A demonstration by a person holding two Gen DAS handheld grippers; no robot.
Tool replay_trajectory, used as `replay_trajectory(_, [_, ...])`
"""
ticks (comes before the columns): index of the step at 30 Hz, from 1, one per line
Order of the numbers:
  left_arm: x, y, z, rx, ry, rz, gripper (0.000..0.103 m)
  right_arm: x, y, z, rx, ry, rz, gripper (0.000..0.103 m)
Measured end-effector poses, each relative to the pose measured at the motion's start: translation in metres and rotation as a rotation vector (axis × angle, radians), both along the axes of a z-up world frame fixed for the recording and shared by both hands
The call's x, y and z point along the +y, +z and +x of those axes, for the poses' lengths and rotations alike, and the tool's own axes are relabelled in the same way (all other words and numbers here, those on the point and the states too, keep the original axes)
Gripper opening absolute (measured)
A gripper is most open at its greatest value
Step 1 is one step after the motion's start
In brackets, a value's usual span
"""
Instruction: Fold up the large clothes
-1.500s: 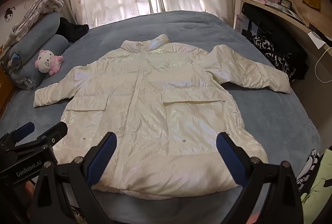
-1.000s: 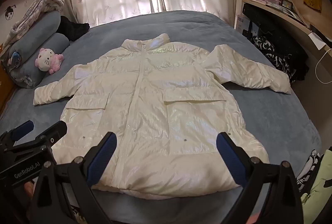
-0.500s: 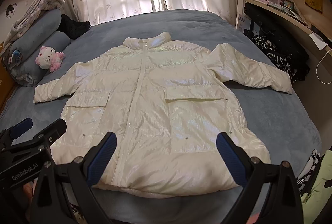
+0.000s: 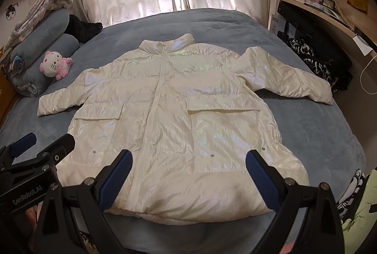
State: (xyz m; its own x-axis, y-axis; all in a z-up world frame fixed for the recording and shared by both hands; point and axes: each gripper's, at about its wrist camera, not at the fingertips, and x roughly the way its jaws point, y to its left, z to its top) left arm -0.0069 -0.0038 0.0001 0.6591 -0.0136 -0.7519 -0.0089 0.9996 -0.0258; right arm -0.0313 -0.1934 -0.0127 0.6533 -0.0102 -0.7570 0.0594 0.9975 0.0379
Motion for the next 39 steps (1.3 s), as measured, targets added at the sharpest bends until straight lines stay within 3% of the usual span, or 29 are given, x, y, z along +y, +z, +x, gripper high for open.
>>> replay_trajectory(30, [-0.016, -0.007, 0.016, 0.030, -0.034, 0.035, 0.102, -0.013, -0.004, 0.014, 0.001, -0.002, 0.022, 0.097])
replay_trajectory(35, [-0.021, 0.003, 0.028, 0.027, -0.047, 0.042, 0.101, -0.023, 0.012, 0.017, -0.049, 0.004, -0.005, 0.097])
replay_trajectory(39, [-0.028, 0.024, 0.051, 0.016, -0.064, 0.080, 0.101, -0.035, 0.045, 0.022, -0.149, 0.001, -0.079, 0.097])
